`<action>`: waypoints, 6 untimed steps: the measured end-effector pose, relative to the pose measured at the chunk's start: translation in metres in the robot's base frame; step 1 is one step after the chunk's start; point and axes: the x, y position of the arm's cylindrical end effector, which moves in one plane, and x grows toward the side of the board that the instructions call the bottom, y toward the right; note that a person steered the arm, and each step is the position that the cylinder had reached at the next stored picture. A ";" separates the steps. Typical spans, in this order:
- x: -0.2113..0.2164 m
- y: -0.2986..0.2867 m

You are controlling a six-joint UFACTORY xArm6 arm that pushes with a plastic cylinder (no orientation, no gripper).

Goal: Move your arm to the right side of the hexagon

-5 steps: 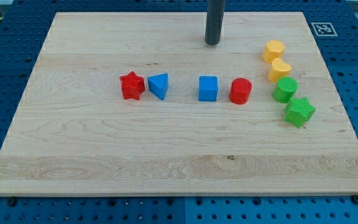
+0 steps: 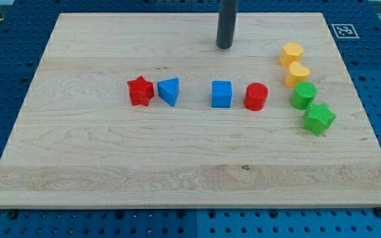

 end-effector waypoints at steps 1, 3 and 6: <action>-0.015 0.030; -0.007 0.198; 0.042 0.194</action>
